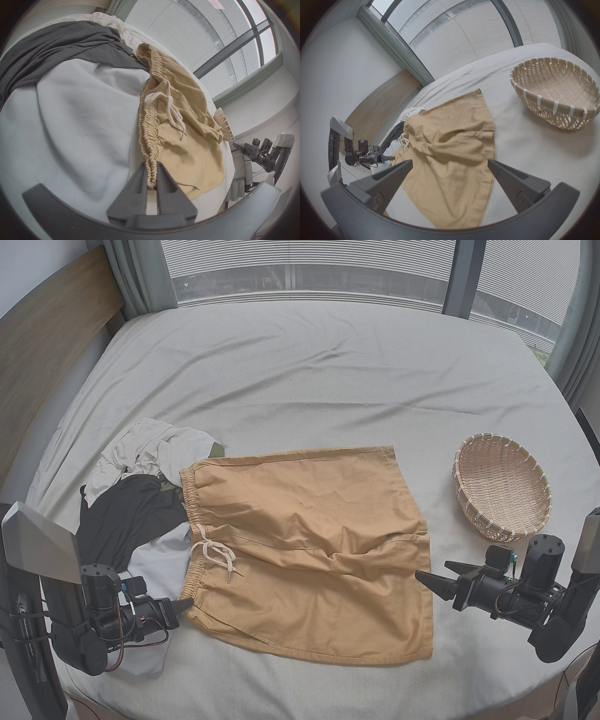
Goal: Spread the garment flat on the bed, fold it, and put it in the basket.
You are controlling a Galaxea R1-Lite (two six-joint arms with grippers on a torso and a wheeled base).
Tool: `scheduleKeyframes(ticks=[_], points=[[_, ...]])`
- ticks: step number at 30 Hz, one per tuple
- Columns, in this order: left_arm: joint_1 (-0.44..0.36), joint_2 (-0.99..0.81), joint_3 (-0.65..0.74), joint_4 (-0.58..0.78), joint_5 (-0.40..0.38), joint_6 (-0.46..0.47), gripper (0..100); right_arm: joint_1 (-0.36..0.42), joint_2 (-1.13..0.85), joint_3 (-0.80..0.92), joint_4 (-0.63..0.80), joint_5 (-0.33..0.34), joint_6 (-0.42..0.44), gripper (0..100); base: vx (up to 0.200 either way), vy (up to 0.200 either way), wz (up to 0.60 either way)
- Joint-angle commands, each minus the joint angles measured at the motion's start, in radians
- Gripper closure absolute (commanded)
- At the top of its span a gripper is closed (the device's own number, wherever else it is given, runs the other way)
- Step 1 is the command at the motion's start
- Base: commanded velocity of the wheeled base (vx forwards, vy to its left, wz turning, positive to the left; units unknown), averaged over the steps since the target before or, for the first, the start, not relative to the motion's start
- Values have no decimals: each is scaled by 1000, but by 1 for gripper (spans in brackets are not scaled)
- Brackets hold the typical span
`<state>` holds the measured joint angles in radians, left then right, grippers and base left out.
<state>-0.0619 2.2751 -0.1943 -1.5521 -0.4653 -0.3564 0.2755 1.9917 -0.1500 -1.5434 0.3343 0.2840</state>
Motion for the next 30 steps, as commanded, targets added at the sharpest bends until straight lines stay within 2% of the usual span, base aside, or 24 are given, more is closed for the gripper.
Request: scheduleKeyframes(ticks=[1,9,16,26,30], points=[[-3,-46,33,0,-1,-1,100,-6,58,64,0,0,0,0,0,0,0],[-1,-72,55,0,-1,2,100,-21,226,130,-1,0,21,0,0,0,0],[-1,-72,55,0,1,5,100,-15,265,150,2,-1,21,0,0,0,0],[-4,-72,58,0,2,8,100,44,308,150,5,-4,21,0,0,0,0],[-4,-71,59,0,2,8,100,59,323,150,2,-32,21,0,0,0,0]])
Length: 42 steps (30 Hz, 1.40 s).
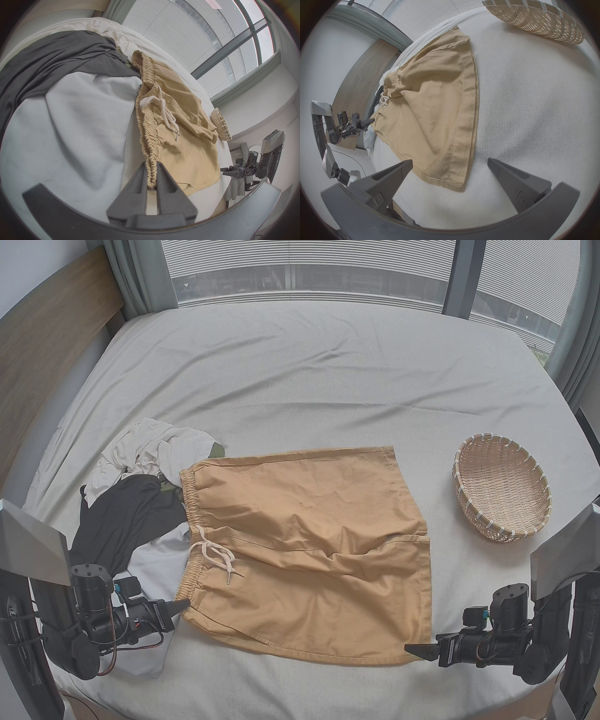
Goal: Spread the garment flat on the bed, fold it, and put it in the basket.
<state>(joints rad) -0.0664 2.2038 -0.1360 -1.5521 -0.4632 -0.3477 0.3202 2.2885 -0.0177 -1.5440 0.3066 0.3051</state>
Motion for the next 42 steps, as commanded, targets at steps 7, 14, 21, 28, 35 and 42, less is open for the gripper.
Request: scheduleKeyframes(ticks=[7,14,21,28,35,42], points=[[3,1,1,0,0,-1,100,13,45,15,1,-6,2,100,0,0,0],[3,2,1,0,0,-2,100,11,39,18,2,-7,5,100,0,0,0],[3,-56,47,1,-9,-8,100,11,-54,18,15,-37,34,100,0,0,0],[30,-65,114,1,-35,-1,100,14,-124,18,104,-49,34,100,0,0,0],[63,-56,134,33,-51,30,100,16,-207,18,260,-49,17,100,0,0,0],[63,-65,134,193,-86,147,100,40,-225,18,318,-49,11,100,0,0,0]])
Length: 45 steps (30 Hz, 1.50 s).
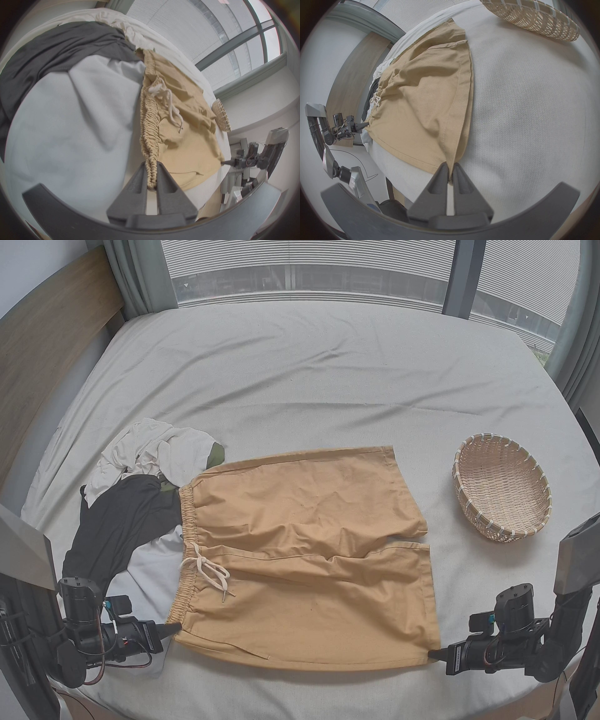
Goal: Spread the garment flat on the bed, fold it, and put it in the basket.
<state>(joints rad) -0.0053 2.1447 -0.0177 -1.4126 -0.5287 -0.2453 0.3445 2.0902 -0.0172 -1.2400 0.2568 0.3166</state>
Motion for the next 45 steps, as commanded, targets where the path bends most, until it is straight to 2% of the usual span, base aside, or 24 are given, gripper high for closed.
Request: scheduleKeyframes(ticks=[1,7,13,18,22,23,24,30,31,33,37,45], points=[[2,-6,16,53,-20,44,100,16,-27,17,14,1,-1,100,0,0,0],[5,-8,16,86,-31,61,100,36,-32,17,85,1,-1,100,0,0,0],[5,-9,16,63,-45,64,100,33,-38,17,70,4,2,100,0,0,0],[33,-48,18,-132,-96,51,100,13,-125,17,-70,15,10,100,0,0,0],[47,-114,-1,-138,-100,46,100,5,-145,17,-239,15,29,100,0,0,0],[47,-114,-1,-138,-100,46,100,5,-145,17,-239,15,29,100,0,0,0],[47,-152,-7,-138,-102,14,100,2,-150,8,-314,15,58,100,0,0,0],[45,-239,-61,-138,-100,-92,100,2,-237,-96,-302,13,102,100,0,0,0],[44,-258,-81,-138,-99,-134,100,2,-262,-147,-300,10,136,100,0,0,0],[44,-270,-94,-138,-97,-154,100,2,-280,-185,-299,9,160,100,0,0,0],[44,-279,-125,-138,-89,-172,100,-12,-289,-245,-294,9,170,100,0,0,0],[38,-301,-173,-138,-62,-279,100,-30,-328,-291,-292,13,174,100,0,0,0]])
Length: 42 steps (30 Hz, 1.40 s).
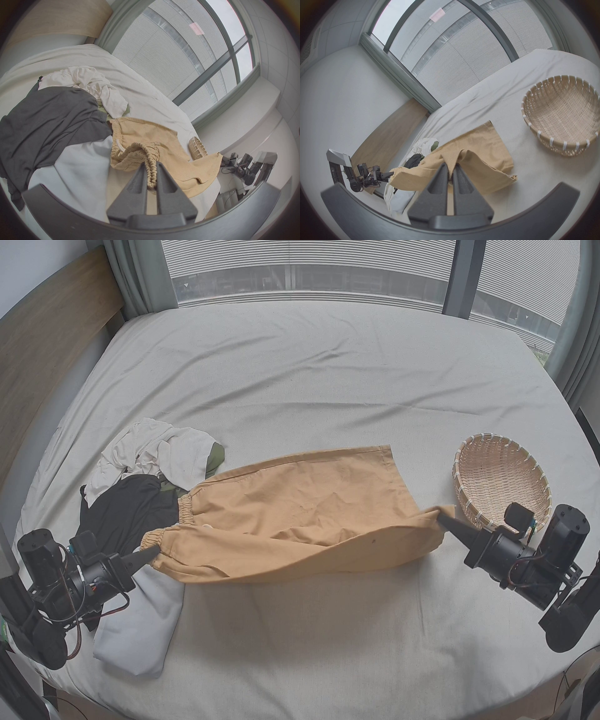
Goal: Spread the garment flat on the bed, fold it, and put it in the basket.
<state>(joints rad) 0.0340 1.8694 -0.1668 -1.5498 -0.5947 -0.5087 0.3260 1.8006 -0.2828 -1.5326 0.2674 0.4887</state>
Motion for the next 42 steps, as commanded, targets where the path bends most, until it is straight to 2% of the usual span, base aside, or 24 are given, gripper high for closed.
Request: scheduleKeyframes(ticks=[1,7,18,23,25,28,42], points=[[-2,-26,-31,0,7,-27,100,-16,-44,-36,2,3,5,100,0,0,0],[-3,-29,-62,-1,52,-59,100,-18,-70,-49,3,3,21,100,0,0,0],[-29,-15,-77,0,62,-62,100,-35,-27,-95,3,4,21,100,0,0,0],[-40,-10,-105,2,82,-100,100,-41,32,-165,37,4,21,100,0,0,0],[-60,-4,-125,8,127,-151,100,-42,65,-231,94,1,22,100,0,0,0],[-71,36,-148,8,161,-165,100,-53,111,-303,120,-2,22,100,0,0,0],[-69,136,-217,7,176,-171,100,-76,177,-455,190,-2,53,100,0,0,0]])
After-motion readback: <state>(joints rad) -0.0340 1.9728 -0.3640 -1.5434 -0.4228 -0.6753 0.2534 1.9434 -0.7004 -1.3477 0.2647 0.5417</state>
